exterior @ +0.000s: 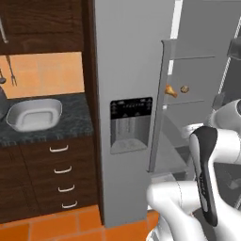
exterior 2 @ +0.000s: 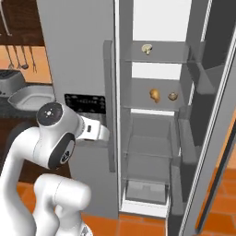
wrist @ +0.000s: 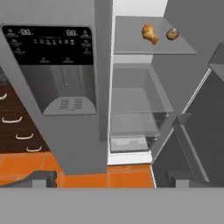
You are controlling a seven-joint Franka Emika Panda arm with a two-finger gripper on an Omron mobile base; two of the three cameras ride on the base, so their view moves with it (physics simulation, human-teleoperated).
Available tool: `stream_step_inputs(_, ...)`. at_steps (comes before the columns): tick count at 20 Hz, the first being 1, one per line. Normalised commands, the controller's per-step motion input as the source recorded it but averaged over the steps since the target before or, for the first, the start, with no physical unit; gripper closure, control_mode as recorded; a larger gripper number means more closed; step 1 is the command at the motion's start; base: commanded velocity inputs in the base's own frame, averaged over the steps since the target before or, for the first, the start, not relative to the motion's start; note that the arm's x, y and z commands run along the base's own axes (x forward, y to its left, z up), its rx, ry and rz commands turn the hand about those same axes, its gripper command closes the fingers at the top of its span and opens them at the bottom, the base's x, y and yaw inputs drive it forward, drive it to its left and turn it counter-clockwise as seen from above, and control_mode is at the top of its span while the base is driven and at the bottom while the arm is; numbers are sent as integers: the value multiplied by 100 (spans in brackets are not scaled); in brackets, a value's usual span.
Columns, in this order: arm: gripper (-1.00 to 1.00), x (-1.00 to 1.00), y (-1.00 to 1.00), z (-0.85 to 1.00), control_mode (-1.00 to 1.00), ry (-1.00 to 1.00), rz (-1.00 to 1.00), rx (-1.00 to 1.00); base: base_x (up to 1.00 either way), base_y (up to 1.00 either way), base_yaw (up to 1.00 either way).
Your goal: Place one mushroom and one chicken drumstick in each tupperware on the nearby counter, to pack two identical lunches.
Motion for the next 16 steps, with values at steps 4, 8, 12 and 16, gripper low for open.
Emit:
stream_step_inputs(4,-100,0,0,0,100,0,0,0,68,-26,0)
stream_step_inputs(8,-100,0,0,0,100,0,0,0,46,-45,0)
stream_step_inputs(12,-100,0,0,0,100,0,0,0,36,-57,6)
stream_step_inputs(16,-100,0,0,0,100,0,0,0,71,-27,1)
